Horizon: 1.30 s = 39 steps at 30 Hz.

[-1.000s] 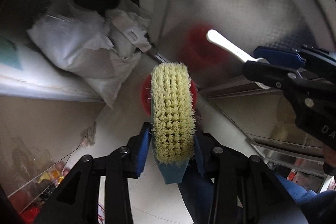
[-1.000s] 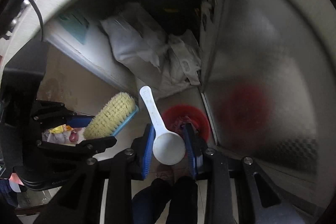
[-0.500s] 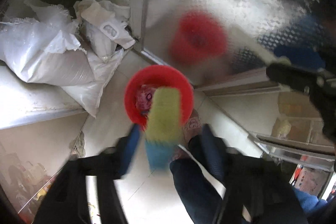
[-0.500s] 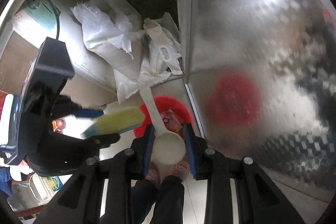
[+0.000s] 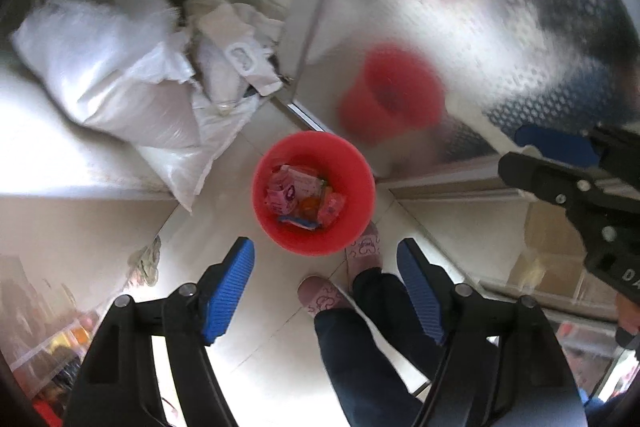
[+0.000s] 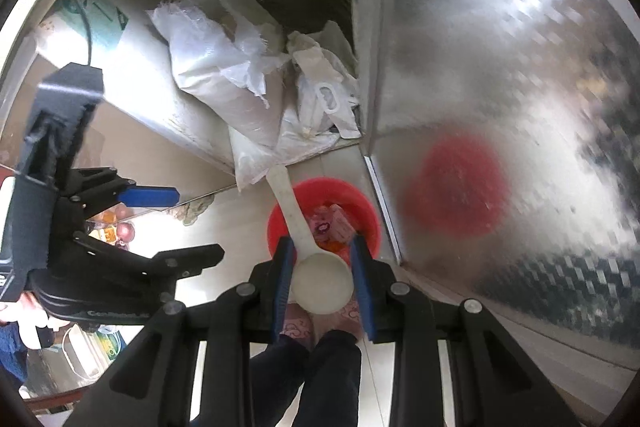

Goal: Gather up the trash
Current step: 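Open the left gripper to drop the brush into the red bucket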

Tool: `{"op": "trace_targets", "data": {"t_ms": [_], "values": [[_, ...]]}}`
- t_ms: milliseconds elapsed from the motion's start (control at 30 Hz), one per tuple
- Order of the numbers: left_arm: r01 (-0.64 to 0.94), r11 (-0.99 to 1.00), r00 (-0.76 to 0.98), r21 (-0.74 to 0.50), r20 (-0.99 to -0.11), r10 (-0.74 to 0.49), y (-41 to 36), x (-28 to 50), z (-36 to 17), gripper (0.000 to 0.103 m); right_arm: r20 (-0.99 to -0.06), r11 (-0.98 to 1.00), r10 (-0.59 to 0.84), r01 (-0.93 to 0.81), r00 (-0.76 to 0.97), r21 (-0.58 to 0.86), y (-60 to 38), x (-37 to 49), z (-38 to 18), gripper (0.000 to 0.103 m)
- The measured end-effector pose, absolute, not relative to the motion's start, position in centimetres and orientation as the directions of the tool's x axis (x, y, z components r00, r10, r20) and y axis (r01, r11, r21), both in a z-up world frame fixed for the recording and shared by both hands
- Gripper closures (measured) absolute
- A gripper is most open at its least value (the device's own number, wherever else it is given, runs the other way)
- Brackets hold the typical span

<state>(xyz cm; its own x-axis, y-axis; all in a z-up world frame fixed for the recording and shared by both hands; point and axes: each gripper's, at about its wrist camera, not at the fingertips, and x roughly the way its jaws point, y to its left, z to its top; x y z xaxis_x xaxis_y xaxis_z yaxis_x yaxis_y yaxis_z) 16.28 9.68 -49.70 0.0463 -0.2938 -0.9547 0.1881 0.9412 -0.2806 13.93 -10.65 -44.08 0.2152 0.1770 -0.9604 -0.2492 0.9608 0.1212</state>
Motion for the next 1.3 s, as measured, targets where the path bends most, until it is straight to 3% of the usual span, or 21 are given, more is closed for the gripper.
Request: {"op": "trace_targets", "data": {"t_ms": [333, 933, 1167, 1300], "values": [[0.117, 0.966, 0.084, -0.232, -0.967, -0.242, 13.4, 14.7, -50.4, 0.003, -0.967, 0.932, 0.194, -0.338, 0.164, 0.130, -7.1, 15.0, -46.3, 0.076], [0.132, 0.965, 0.070, -0.226, -0.969, -0.236, 13.9, 15.0, -52.2, 0.001, -0.978, 0.922, 0.152, -0.377, 0.140, 0.089, -5.4, 15.6, -48.3, 0.076], [0.128, 0.965, 0.065, -0.228, -0.969, -0.238, 13.8, 14.9, -52.5, 0.001, -0.982, 0.928, 0.141, -0.362, 0.127, 0.086, -5.6, 15.5, -48.8, 0.034], [0.131, 0.966, 0.074, -0.221, -0.970, -0.232, 13.6, 14.5, -51.7, 0.001, -0.979, 0.930, 0.156, -0.354, 0.129, 0.101, -5.9, 15.3, -48.2, 0.026]]}}
